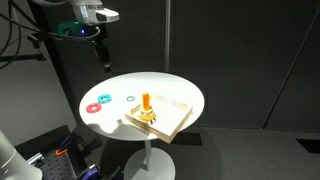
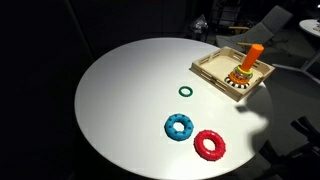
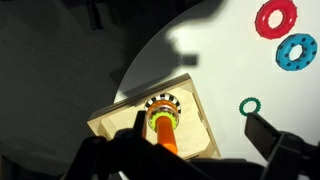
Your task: Take the light green ring off the stack and put it on the table
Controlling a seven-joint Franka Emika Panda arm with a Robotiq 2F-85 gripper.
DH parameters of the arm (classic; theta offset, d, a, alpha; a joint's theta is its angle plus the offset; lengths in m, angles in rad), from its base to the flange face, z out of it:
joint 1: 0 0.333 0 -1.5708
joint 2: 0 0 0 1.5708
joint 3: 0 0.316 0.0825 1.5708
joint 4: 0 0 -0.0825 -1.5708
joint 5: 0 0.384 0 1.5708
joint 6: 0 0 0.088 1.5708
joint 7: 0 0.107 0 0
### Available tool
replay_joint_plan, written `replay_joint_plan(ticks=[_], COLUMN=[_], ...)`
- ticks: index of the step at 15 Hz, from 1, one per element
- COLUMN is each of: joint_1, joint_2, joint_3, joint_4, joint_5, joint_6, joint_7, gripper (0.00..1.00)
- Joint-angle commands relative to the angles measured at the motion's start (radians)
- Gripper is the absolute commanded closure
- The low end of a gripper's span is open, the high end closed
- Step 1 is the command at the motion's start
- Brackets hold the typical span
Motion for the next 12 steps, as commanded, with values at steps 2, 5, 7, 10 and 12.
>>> replay_joint_plan(ticks=[2, 5, 7, 10, 12], joint_1=[-0.019, -0.039, -0.046, -0.053, -0.055], joint_2=[0.026, 0.072, 0.112, 0.184, 0.244], joint_3=[0.005, 0.005, 0.007, 0.009, 0.006], joint_4=[-0.008, -0.033, -0.052, -0.075, -0.082], joint_5=[-0.029, -0.050, -0.055, -0.062, -0.062], joint_6=[0.044, 0.131, 0.207, 0.323, 0.407], joint_7=[0.033, 0.055, 0.069, 0.095, 0.114], gripper=[0.00, 0.00, 0.00, 0.00, 0.00])
